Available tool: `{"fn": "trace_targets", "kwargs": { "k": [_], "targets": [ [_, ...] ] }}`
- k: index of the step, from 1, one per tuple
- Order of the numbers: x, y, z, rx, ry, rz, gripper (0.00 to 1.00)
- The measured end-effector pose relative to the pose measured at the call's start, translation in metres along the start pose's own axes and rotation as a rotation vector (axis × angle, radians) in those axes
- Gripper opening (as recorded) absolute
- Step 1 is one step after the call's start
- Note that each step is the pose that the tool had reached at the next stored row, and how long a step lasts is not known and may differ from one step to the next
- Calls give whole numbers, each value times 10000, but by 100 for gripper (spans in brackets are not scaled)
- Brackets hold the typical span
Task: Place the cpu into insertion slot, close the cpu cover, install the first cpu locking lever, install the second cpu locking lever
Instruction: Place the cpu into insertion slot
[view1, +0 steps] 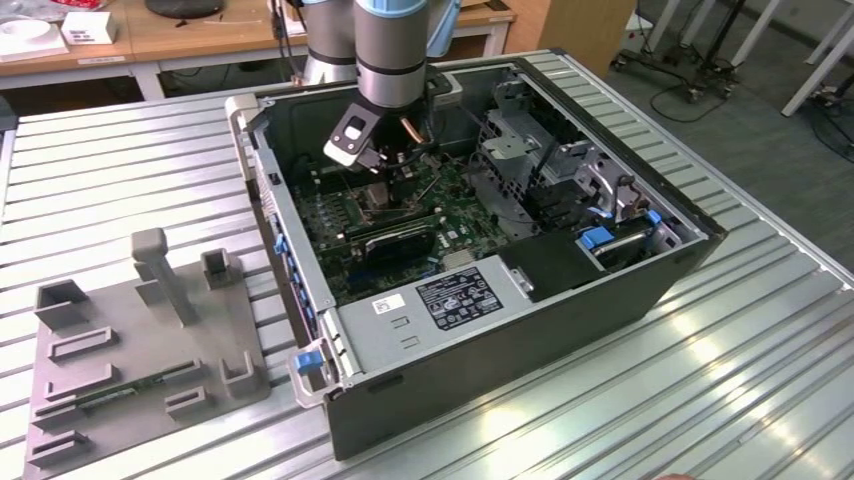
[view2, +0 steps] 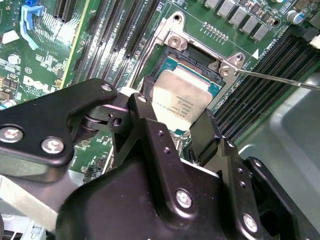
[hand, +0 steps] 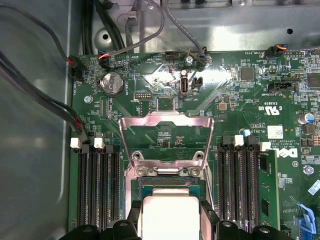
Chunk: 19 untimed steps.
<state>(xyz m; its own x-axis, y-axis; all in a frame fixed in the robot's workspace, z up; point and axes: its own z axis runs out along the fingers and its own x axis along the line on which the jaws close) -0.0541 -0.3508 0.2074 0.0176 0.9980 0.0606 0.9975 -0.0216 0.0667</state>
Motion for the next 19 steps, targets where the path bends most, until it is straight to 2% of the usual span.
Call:
{"fn": "trace_targets", "kwargs": {
  "k": [5, 7, 12, 19],
  "targets": [
    [1, 0, 0, 6, -1, 0, 54],
    [1, 0, 1, 55, -1, 3, 54],
    [0, 0, 1, 97, -3, 6, 54],
    [1, 2, 3, 125, 26, -455, 54]
  ]
}}
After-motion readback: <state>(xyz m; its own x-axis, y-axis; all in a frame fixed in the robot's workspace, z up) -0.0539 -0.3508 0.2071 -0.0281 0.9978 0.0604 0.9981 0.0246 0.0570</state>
